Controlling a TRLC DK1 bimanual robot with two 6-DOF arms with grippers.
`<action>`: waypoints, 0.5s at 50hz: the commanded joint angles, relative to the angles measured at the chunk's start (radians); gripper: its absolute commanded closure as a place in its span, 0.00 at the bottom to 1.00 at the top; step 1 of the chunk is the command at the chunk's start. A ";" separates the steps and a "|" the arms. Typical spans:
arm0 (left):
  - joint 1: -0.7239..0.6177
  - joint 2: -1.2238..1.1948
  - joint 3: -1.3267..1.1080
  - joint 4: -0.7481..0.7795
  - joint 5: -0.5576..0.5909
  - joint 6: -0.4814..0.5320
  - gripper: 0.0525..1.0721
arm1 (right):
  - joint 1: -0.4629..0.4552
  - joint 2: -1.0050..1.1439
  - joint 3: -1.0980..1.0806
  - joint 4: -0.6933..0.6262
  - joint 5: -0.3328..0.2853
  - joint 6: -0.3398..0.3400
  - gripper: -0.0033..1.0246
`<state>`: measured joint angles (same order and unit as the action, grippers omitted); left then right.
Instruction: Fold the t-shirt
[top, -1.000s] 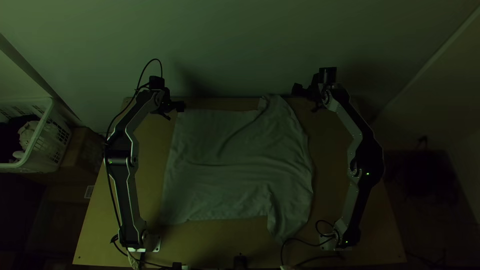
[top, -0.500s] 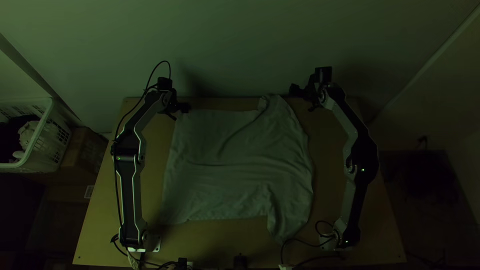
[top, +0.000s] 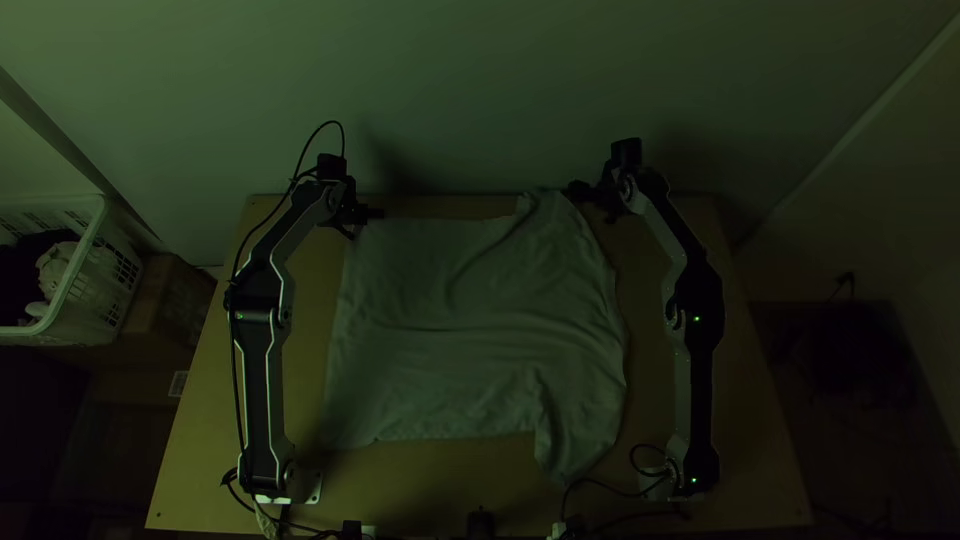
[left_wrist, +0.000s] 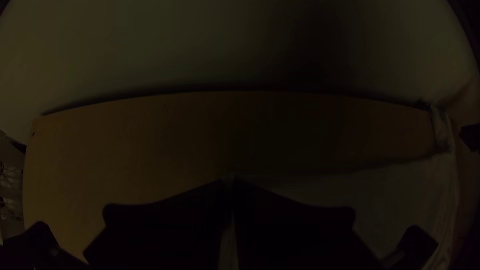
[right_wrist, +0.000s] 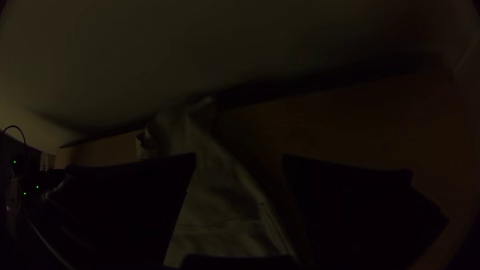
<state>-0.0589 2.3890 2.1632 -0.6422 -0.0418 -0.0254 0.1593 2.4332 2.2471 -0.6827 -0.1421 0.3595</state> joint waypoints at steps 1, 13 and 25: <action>0.024 -0.028 0.015 -0.013 -0.004 0.018 0.98 | 0.019 0.049 0.029 -0.011 0.012 0.013 0.51; 0.042 -0.039 0.014 -0.024 -0.004 0.015 0.98 | 0.032 0.082 0.031 -0.009 0.021 0.013 0.51; 0.045 -0.048 0.015 -0.028 -0.004 0.013 0.98 | 0.029 0.096 0.029 0.011 0.026 0.010 0.97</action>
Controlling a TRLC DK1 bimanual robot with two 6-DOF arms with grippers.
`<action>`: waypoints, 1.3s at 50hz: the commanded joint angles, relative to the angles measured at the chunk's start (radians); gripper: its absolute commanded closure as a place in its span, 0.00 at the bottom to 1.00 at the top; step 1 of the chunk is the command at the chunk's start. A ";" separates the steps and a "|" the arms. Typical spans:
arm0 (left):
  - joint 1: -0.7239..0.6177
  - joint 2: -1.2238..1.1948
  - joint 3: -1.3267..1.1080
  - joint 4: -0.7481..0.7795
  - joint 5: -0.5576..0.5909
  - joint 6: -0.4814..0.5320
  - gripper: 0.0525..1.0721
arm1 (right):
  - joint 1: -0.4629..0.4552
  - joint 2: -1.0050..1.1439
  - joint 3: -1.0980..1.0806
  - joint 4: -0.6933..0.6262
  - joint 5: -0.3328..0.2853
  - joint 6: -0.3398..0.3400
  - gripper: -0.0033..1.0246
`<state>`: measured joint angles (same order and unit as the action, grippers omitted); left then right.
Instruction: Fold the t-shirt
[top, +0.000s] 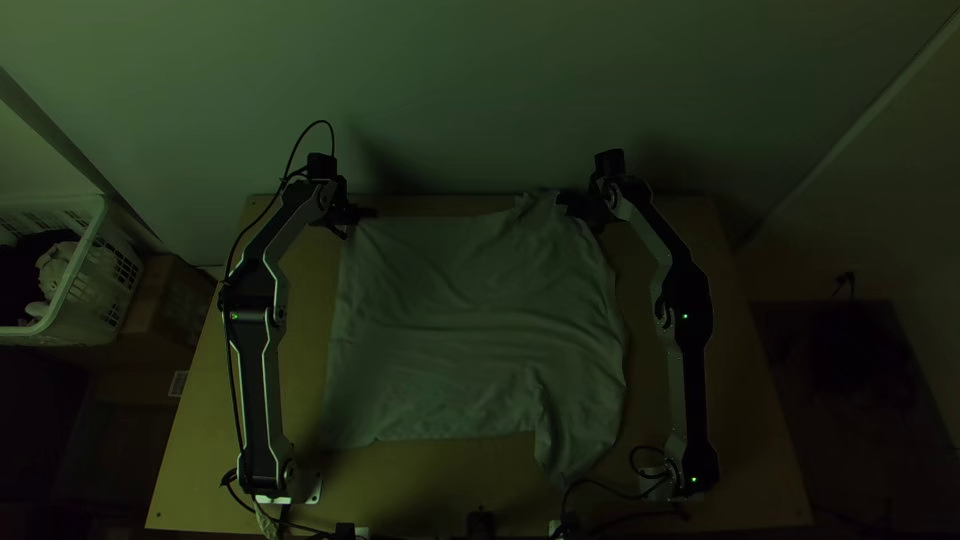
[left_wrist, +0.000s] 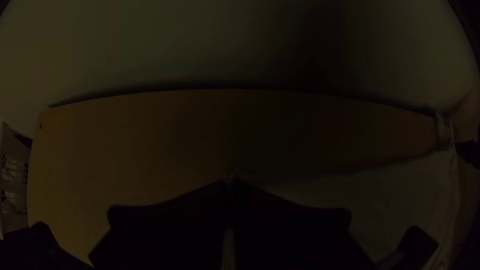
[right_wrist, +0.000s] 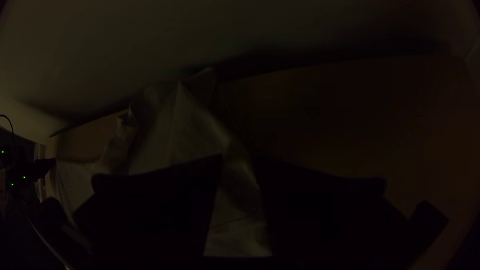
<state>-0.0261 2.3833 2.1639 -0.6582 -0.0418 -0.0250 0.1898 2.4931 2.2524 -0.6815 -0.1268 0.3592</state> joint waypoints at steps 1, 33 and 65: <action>0.014 -0.044 0.014 -0.014 -0.004 0.013 0.98 | -0.003 0.036 0.024 0.010 0.010 0.011 0.97; 0.071 -0.079 0.014 -0.044 -0.003 -0.010 0.98 | -0.118 -0.003 0.004 -0.018 0.064 0.012 0.97; 0.041 -0.190 0.007 -0.170 0.046 -0.038 0.98 | -0.082 -0.189 -0.114 -0.073 0.059 -0.005 0.97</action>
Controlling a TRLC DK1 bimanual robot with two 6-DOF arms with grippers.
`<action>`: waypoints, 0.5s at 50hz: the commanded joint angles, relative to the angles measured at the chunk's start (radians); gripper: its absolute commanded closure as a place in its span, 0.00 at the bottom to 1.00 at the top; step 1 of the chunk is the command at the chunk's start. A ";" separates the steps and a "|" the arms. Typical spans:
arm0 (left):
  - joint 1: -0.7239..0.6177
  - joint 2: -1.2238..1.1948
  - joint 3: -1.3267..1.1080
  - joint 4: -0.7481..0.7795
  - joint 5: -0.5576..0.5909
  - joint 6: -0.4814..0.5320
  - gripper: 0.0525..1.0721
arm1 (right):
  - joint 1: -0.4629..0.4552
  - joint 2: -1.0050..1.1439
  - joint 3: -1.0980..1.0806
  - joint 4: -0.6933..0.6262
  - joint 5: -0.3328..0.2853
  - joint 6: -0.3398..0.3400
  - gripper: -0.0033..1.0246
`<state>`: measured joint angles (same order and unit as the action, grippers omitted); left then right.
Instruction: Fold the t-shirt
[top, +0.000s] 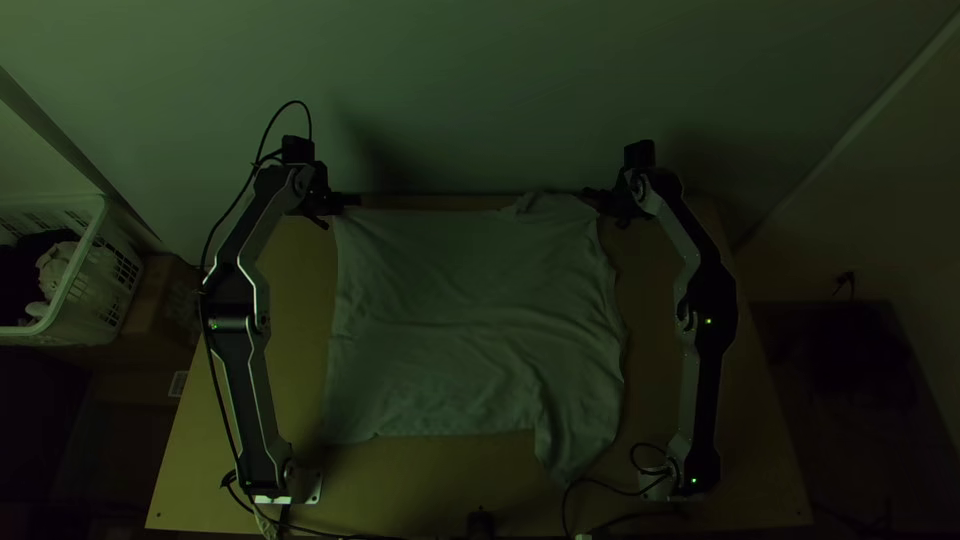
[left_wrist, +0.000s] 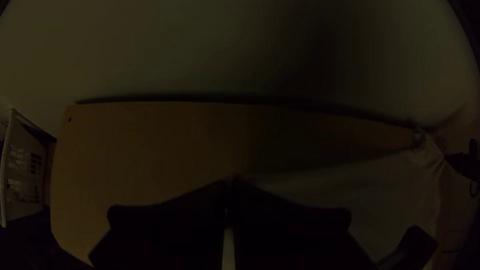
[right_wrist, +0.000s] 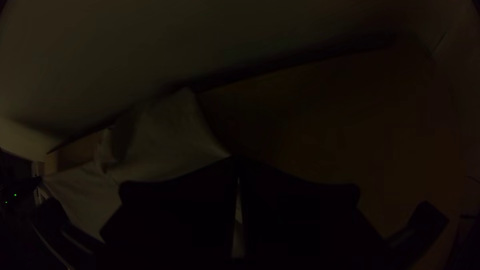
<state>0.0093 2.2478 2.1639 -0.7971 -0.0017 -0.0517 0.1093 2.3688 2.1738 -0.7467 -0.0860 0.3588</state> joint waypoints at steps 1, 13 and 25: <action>0.006 -0.059 0.004 -0.036 0.006 -0.011 0.98 | -0.002 -0.072 -0.040 -0.008 0.017 -0.006 0.97; 0.015 -0.149 -0.093 -0.044 0.034 0.001 0.98 | 0.007 -0.178 -0.137 -0.008 0.015 -0.037 0.97; 0.035 -0.251 -0.297 0.038 0.045 0.018 0.98 | 0.012 -0.278 -0.276 -0.005 0.012 -0.084 0.97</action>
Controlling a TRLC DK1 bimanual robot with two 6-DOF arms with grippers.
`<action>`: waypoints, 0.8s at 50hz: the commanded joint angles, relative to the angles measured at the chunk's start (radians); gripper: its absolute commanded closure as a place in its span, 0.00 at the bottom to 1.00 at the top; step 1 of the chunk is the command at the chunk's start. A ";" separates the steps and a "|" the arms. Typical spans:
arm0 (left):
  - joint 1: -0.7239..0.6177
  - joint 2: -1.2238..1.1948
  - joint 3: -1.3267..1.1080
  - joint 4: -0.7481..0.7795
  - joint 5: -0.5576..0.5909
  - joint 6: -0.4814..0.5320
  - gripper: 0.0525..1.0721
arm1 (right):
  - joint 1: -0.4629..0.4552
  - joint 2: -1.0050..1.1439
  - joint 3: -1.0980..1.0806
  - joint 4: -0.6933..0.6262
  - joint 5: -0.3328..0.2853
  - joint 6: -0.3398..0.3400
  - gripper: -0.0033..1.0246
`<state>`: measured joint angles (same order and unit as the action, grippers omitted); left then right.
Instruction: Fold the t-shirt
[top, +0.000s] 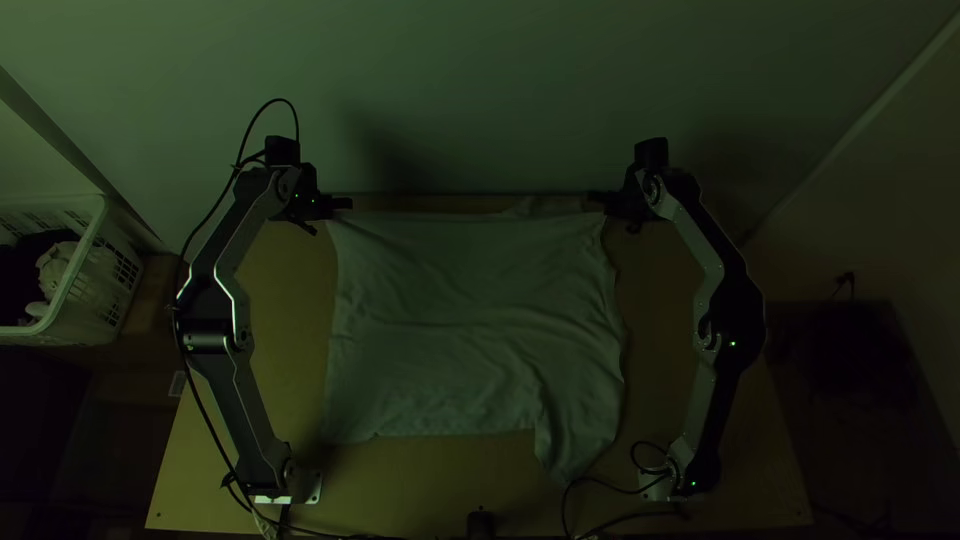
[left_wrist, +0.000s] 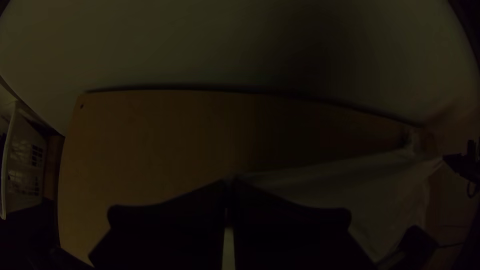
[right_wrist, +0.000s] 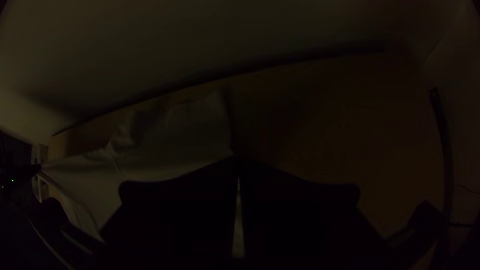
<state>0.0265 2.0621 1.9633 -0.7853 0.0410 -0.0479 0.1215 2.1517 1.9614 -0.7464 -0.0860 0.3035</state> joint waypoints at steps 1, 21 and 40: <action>0.018 -0.079 -0.121 0.038 0.002 0.014 0.98 | 0.000 -0.070 -0.076 -0.004 0.012 -0.032 0.97; 0.021 -0.249 -0.402 0.116 0.002 0.025 0.98 | 0.007 -0.293 -0.401 0.074 0.012 -0.058 0.97; 0.020 -0.390 -0.649 0.187 0.002 0.026 0.98 | 0.018 -0.513 -0.714 0.136 0.012 -0.058 0.97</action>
<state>0.0349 1.7226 1.3918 -0.6182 0.0422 -0.0399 0.1314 1.6947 1.3224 -0.6258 -0.0868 0.2535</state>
